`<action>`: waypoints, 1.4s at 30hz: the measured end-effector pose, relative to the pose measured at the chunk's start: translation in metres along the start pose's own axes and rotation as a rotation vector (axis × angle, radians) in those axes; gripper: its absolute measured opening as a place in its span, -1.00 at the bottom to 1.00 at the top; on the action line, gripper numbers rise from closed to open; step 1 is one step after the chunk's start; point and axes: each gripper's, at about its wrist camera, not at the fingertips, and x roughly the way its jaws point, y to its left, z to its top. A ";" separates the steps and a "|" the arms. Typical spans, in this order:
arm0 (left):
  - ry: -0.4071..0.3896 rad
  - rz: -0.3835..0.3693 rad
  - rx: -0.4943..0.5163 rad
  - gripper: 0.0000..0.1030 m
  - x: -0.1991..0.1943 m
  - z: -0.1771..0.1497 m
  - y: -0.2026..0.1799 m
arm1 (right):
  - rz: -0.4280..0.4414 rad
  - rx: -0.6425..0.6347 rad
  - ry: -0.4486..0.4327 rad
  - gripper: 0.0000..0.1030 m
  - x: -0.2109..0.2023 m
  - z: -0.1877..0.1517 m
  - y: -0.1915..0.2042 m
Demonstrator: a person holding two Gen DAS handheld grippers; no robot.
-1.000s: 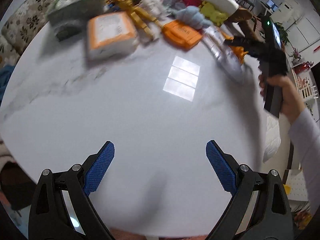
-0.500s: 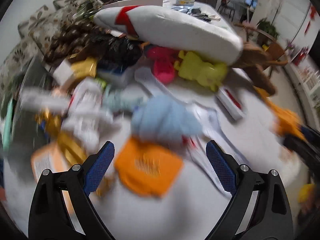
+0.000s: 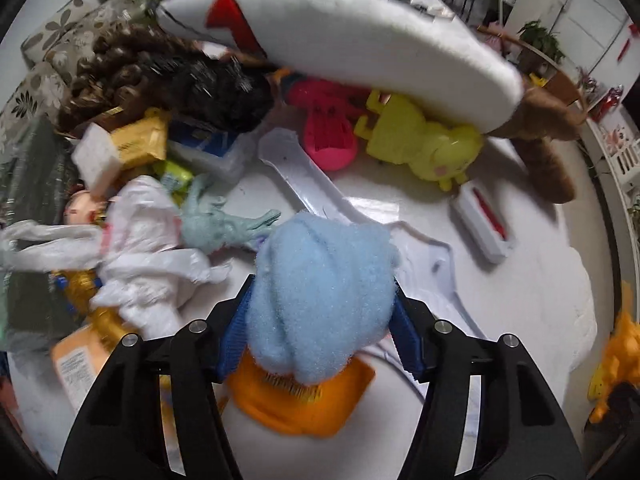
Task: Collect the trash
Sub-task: 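Grasp the blue fuzzy toy with the left tool, then carry the dinosaur and blue toy down and drop them into the box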
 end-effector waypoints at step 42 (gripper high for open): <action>0.453 -0.132 -0.152 0.18 -0.044 -0.584 0.232 | -0.099 -0.060 0.610 0.08 0.064 -0.470 0.307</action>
